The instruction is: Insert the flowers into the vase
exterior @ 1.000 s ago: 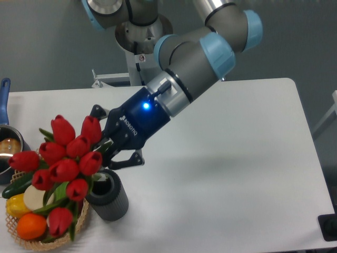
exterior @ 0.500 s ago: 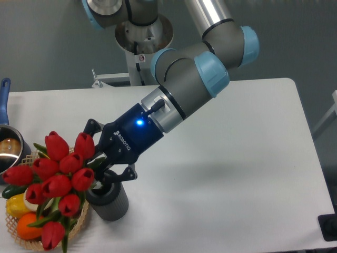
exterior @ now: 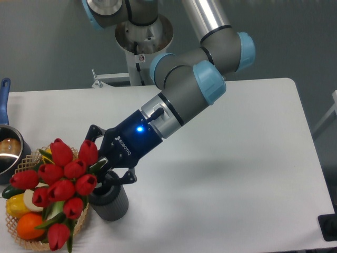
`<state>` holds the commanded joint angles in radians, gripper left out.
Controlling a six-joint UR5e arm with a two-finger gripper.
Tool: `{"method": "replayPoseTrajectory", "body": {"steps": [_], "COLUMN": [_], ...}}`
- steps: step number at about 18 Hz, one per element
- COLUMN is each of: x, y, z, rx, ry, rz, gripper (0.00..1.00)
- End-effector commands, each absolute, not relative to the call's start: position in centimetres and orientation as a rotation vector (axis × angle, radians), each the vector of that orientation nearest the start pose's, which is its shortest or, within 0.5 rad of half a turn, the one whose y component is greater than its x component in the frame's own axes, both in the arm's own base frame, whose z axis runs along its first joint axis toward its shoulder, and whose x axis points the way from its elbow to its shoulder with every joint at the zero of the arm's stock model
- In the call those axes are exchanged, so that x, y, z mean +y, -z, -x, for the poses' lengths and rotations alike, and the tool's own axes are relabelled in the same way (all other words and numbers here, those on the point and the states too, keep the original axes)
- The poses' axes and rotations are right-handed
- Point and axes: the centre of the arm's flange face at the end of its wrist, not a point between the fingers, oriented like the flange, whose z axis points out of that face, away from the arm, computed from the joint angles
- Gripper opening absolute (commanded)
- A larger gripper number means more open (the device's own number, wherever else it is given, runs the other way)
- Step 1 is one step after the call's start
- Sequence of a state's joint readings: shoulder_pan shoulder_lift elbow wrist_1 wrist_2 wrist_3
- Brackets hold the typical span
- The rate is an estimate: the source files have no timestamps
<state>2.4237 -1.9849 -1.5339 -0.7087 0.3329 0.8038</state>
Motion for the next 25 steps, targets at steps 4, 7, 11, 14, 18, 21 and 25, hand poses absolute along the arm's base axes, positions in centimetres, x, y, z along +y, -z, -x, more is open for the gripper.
{"method": "replayPoseTrajectory", "body": {"steps": [4,7,11,14,18,21,25], "x": [60.1,60.3,59.6,59.0,58.0,57.9,57.6], "y": [-40.2,-38.9,-36.9,-36.2,-35.0,-34.3,-33.3], "z": [33.4,33.2,32.3,31.7,30.7,30.8,31.0], "rx": [0.270,0.261,0.236,0.229,0.206,0.196,0.177], "ry": [0.585,0.604,0.631,0.645,0.673,0.660,0.645], "rz": [1.905,1.916,1.944,1.950,1.963,1.995,2.032], "gripper": [0.08,0.13,0.16,0.21,0.37,0.39,0.49]}}
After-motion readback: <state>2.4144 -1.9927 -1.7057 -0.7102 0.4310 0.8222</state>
